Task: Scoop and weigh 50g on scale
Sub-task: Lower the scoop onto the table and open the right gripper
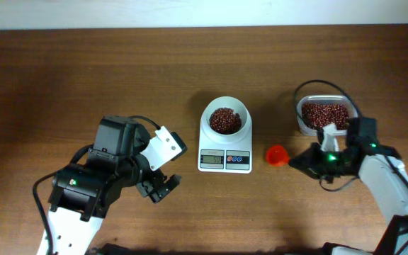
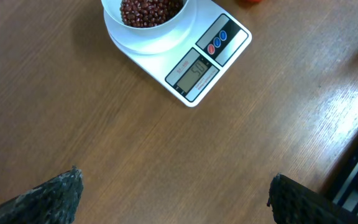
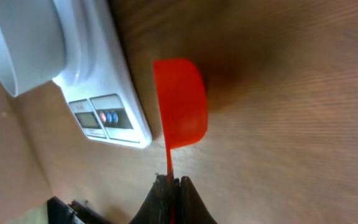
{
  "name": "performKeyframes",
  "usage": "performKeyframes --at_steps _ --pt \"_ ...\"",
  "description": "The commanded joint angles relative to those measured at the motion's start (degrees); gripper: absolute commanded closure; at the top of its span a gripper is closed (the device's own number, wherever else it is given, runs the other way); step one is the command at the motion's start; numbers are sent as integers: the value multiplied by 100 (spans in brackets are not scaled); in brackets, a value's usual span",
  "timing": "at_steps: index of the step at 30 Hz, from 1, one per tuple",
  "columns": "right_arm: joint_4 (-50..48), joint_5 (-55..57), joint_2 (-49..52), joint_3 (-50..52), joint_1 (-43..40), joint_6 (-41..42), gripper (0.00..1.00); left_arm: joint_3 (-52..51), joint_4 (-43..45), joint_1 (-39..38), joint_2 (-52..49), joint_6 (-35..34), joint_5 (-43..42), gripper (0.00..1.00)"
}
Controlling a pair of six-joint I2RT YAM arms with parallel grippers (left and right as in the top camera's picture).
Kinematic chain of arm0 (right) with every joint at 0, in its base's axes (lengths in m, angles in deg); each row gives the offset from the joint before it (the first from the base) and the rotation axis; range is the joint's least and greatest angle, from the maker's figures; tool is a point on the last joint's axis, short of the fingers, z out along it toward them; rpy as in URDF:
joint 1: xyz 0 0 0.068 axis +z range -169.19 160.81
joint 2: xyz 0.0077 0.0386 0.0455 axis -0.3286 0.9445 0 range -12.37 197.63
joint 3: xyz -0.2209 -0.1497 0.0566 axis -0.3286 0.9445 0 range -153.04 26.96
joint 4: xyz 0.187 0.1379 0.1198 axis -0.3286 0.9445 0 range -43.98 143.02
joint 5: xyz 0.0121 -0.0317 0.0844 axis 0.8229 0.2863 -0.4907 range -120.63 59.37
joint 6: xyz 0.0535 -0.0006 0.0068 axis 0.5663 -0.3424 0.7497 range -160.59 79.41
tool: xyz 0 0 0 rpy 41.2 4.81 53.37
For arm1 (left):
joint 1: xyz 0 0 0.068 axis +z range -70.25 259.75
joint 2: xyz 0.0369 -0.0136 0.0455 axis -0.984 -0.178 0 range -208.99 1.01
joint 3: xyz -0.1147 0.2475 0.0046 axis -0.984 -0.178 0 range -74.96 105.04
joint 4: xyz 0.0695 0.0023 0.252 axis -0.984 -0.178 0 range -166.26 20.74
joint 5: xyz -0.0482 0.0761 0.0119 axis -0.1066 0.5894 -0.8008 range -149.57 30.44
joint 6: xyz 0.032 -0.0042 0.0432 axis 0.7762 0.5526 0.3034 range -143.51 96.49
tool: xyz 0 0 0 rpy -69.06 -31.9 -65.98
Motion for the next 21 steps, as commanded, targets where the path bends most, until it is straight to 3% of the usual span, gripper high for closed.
performKeyframes --at_steps 1,5,8,10,14,17,21 --pt "431 -13 -33 118 -951 -605 96 33 7 33 -4 90 -87 1" --pt "874 -153 -33 118 -1456 -1427 96 33 9 33 -4 90 -85 1" --pt "876 -153 -26 118 -1449 -1513 95 33 7 33 -4 90 -85 1" --pt "876 -22 -24 118 -1449 -1513 83 33 7 33 -4 90 -85 1" --pt "942 647 -24 118 -1449 -1510 75 33 9 33 -4 90 -85 1" --pt "905 682 -22 118 -1449 -1510 60 33 7 33 -4 90 -87 1" --pt "866 754 -24 118 -1449 -1508 30 33 7 33 -4 90 -85 1"
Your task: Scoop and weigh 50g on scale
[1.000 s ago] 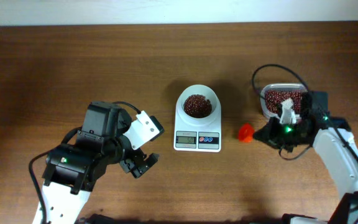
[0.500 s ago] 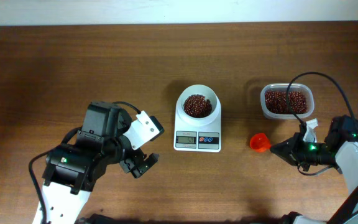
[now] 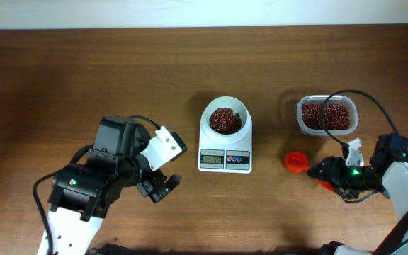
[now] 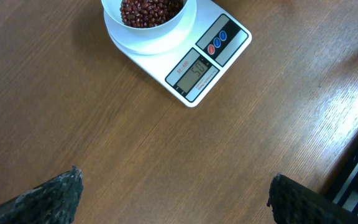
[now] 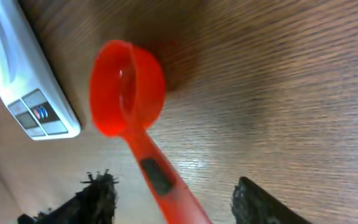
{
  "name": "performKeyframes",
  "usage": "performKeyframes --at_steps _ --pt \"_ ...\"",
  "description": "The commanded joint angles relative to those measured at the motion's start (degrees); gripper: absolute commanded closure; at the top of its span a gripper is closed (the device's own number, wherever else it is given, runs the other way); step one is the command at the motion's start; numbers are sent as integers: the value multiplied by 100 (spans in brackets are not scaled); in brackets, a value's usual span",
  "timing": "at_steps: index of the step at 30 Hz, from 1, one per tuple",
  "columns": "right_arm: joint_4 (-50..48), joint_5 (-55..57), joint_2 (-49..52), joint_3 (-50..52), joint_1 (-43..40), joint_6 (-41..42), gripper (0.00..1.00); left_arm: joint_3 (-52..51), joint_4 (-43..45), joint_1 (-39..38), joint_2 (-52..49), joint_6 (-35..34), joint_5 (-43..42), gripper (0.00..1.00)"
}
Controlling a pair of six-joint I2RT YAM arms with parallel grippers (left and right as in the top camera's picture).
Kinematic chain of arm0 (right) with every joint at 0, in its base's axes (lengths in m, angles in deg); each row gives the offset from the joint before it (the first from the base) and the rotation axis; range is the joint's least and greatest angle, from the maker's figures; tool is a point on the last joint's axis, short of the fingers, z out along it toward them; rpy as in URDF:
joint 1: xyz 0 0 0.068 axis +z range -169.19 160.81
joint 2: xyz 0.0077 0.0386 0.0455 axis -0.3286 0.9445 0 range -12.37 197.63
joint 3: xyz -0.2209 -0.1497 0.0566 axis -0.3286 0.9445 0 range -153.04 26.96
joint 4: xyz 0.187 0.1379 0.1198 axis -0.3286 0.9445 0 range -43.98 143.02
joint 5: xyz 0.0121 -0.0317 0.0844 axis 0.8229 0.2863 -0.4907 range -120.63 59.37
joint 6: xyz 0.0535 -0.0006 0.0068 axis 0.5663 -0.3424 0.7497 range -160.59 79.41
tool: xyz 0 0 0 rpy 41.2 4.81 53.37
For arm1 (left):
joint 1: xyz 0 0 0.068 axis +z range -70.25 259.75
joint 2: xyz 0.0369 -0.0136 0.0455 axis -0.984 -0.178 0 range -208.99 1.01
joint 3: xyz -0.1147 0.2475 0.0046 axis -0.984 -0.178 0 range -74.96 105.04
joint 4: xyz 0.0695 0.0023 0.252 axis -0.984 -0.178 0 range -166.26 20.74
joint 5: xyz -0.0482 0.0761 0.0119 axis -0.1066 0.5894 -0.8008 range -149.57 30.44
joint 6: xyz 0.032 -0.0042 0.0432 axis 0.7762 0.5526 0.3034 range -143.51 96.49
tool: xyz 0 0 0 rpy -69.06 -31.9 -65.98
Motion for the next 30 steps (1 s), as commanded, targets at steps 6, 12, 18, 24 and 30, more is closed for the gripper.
performKeyframes --at_steps 6,12,18,24,30 --pt "-358 94 -22 42 -24 4 1 33 9 33 -4 90 -85 1" --pt "-772 468 -24 33 -26 138 1 33 9 33 -4 90 -87 1" --pt "-640 627 -46 -490 -24 199 1 33 7 33 -4 90 -85 1" --pt "-140 146 -564 -1429 -24 190 1 33 7 33 -4 90 -85 1" --pt "-214 -1320 -2227 -1801 -24 170 1 33 7 33 -4 90 -87 1"
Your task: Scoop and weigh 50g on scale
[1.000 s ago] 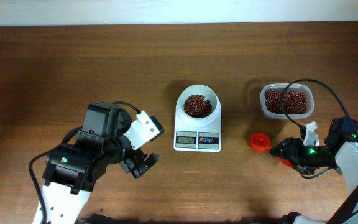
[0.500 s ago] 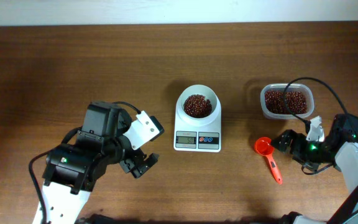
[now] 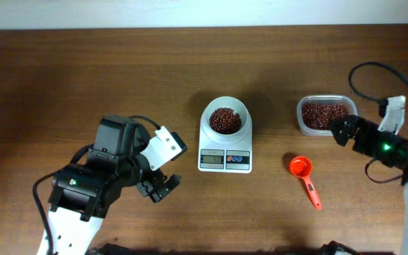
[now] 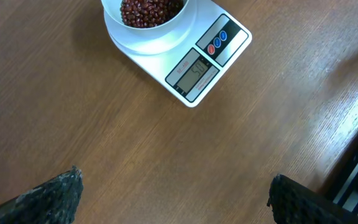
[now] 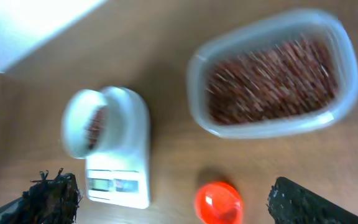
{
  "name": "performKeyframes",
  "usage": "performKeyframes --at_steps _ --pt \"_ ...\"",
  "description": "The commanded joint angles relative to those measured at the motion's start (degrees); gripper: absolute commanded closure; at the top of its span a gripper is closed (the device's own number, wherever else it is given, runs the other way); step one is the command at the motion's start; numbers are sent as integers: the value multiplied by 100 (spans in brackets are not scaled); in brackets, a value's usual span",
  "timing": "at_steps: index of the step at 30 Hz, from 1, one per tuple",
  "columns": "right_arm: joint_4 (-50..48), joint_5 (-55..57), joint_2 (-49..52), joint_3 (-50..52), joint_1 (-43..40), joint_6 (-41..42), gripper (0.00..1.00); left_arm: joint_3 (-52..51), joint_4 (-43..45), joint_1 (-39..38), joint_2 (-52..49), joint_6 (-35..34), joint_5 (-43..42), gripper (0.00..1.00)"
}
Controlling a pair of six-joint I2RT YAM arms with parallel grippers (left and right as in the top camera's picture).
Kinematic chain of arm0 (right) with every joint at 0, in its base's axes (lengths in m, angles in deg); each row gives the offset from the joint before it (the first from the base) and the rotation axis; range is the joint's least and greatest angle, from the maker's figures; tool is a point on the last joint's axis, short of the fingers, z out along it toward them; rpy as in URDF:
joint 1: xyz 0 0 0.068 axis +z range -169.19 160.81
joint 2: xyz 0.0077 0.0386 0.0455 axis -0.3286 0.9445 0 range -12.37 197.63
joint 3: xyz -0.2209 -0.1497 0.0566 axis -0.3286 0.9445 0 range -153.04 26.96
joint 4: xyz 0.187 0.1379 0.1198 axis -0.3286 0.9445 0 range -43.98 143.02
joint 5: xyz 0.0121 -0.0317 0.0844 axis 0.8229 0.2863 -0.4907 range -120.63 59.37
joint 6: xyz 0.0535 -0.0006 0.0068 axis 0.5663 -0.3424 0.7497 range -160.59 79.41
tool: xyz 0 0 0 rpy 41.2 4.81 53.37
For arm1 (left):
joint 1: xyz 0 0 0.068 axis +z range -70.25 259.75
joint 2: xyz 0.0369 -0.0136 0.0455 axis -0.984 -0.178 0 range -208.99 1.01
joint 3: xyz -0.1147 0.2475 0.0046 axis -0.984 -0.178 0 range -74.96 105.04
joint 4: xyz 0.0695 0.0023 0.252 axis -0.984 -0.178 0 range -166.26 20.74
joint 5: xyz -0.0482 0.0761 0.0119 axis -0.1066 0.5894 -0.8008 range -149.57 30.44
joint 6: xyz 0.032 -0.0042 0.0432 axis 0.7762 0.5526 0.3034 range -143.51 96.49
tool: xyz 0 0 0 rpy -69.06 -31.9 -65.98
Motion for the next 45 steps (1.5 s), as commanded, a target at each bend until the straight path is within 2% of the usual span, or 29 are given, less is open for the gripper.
performKeyframes --at_steps 1,4,7,12,17,22,27,30,33,36,41,45 --pt "90 -627 -772 -146 -24 -2 1 33 7 33 -4 90 -85 1" --pt "144 -625 -1515 -144 -24 2 1 33 7 33 -4 90 -85 1" --pt "140 -623 -1764 -144 -24 2 1 33 9 33 -4 90 -85 1" --pt "140 -621 -1534 -144 -24 0 1 33 7 33 -4 90 -85 1" --pt "144 -610 -782 -144 -24 26 1 33 7 33 -4 90 -85 1" --pt "1134 -623 -452 -144 -17 -192 1 33 7 33 -4 90 -85 1" --pt "1652 -463 -946 -142 22 -647 1 33 9 33 -4 90 -85 1" --pt "1639 256 -1532 -85 730 -570 1 33 7 33 -4 90 -85 1" --pt "1314 1456 -2199 17 1843 245 1 33 7 33 -4 90 -85 1" --pt "887 2100 -2732 127 2660 391 1 33 7 33 -4 90 -85 1" --pt "184 2328 -3309 874 3058 643 1 33 9 33 -4 87 -87 1" --pt "-992 2468 -3858 1987 3056 654 1 33 7 33 -4 90 -85 1"
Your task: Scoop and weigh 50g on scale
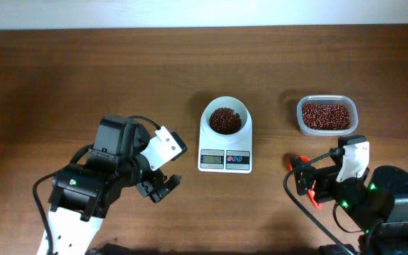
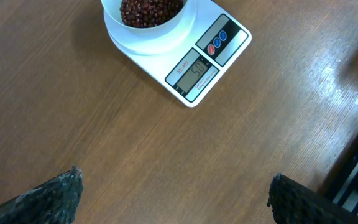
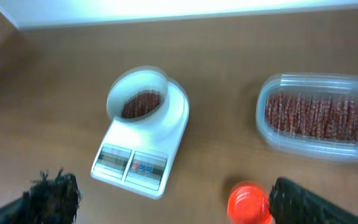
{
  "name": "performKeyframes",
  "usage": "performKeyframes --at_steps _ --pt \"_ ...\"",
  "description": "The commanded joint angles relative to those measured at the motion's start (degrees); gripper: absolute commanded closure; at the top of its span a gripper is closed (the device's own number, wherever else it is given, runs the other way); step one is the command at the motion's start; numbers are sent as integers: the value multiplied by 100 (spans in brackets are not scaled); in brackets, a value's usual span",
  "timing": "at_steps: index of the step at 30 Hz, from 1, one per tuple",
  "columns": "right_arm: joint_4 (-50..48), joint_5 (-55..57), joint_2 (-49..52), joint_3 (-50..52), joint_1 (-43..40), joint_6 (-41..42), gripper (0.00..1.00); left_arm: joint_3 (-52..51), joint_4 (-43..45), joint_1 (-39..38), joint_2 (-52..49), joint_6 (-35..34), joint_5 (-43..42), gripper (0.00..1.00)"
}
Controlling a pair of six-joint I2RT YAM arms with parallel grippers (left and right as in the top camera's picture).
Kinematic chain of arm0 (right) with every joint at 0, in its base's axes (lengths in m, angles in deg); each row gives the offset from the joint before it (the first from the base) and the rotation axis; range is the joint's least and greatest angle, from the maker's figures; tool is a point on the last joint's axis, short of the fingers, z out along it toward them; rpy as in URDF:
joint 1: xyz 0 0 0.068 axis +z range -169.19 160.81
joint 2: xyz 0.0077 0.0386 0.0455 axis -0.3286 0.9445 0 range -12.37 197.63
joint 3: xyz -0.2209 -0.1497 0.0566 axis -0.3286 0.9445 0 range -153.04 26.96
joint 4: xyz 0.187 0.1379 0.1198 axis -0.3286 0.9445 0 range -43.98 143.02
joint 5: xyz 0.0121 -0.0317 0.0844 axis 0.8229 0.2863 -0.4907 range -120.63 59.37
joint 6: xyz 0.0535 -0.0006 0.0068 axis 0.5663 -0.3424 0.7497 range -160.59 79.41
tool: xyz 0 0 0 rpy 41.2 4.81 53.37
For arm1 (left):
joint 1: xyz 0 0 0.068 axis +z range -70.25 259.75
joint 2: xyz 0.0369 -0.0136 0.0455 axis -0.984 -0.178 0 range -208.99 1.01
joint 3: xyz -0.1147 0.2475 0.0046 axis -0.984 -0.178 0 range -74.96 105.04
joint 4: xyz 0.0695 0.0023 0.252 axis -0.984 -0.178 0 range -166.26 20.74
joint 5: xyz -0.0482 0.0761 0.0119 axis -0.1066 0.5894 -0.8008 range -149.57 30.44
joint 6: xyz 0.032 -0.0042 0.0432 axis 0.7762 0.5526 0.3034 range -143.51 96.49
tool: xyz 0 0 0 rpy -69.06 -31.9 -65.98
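A white scale carries a white bowl of red beans at the table's middle. The red scoop lies on the wood to the right of the scale and is mostly covered from overhead by my right gripper. In the right wrist view the scoop's empty cup sits low, just inside the right finger. My right gripper is open and holds nothing. At the left of the table my left gripper is open and empty, with the scale far ahead of it.
A clear tub of red beans stands at the back right, also seen as the tub in the right wrist view. A black cable loops beside the right arm. Bare wood lies between the left fingers.
My right gripper was up beside the bean tub with the scoop lying uncovered on the table. It now sits lower and nearer the front edge, over the scoop, still open. The left arm is unchanged.
My right gripper was shut on the handle of the empty scoop beside the scale. Then it was open with the scoop lying on the table. Then it stood off by the bean tub. Now it hangs open over the scoop.
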Motion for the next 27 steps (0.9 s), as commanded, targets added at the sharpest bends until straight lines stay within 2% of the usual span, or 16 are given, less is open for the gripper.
performKeyframes --at_steps 1,16,20,27 --pt "-649 275 -417 649 46 72 1 33 9 33 -4 90 -85 1" --pt "-868 935 -2706 1969 37 197 1 33 9 33 -4 90 -85 1" --pt "-874 1021 -3045 2155 37 199 1 33 9 33 -4 90 -85 1" --pt "-1300 1064 -3051 2538 37 350 1 33 9 33 -4 90 -85 1"
